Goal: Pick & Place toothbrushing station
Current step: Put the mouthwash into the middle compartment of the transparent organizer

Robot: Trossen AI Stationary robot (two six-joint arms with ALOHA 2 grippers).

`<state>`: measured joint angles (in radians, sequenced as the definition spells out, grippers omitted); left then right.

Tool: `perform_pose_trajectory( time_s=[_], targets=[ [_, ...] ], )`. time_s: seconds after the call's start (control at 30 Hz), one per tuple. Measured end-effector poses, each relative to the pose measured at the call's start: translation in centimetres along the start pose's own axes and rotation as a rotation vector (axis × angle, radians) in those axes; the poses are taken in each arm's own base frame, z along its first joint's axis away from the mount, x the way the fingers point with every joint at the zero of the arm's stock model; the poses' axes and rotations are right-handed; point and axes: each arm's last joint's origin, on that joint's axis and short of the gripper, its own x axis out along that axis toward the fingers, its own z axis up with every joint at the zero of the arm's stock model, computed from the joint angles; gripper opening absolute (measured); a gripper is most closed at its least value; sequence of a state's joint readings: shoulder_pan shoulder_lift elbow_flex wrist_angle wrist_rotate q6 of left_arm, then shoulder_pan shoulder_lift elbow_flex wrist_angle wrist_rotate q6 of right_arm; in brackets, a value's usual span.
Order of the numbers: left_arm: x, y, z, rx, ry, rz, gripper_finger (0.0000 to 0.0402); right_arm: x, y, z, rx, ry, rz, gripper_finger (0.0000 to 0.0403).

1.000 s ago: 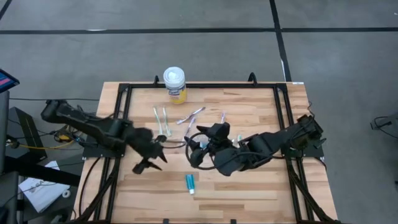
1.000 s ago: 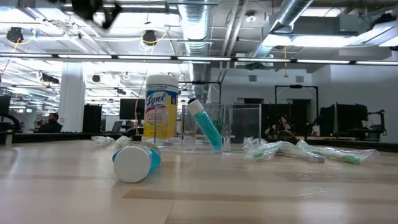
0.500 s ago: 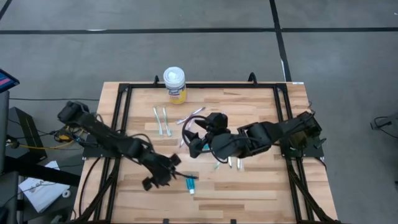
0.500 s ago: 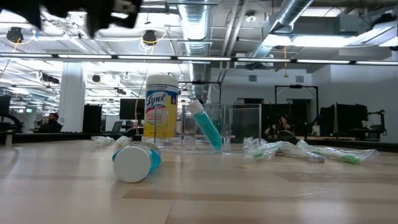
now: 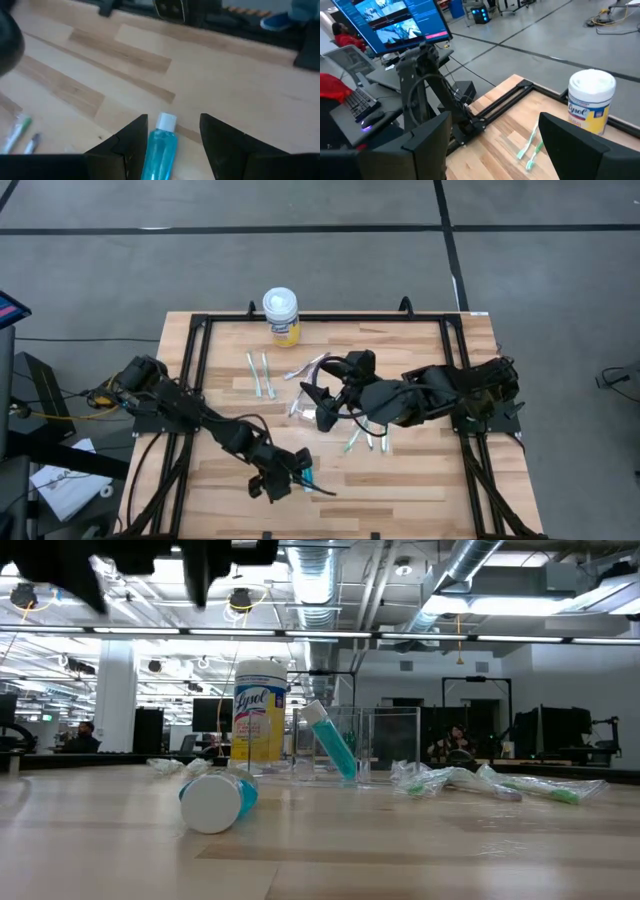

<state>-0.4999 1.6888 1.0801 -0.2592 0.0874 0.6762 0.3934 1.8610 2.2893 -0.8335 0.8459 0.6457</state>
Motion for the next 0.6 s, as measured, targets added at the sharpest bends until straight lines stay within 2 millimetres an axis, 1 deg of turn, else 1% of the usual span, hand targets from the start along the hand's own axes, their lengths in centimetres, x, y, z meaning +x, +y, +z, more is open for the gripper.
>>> perform_pose_trajectory(
  time_s=[0.13,0.23,0.37,0.6],
  targets=[
    [0.97,-0.30,-0.44,0.004,0.065,0.019,0.0172,0.07,-0.06,0.00,-0.014,0.001,-0.003,0.0290],
    [1.05,-0.49,-0.17,0.012,0.094,0.070,0.0172,0.05,-0.03,0.00,-0.015,0.000,-0.002,0.0290],
    [1.08,-0.82,0.06,-0.014,0.108,0.087,0.0172,0.07,-0.03,0.00,-0.014,0.005,0.003,0.0290],
    [1.05,-0.64,-0.10,-0.215,0.133,0.149,0.0172,-0.09,-0.06,0.41,0.016,0.000,0.011,0.0290]
  ],
)
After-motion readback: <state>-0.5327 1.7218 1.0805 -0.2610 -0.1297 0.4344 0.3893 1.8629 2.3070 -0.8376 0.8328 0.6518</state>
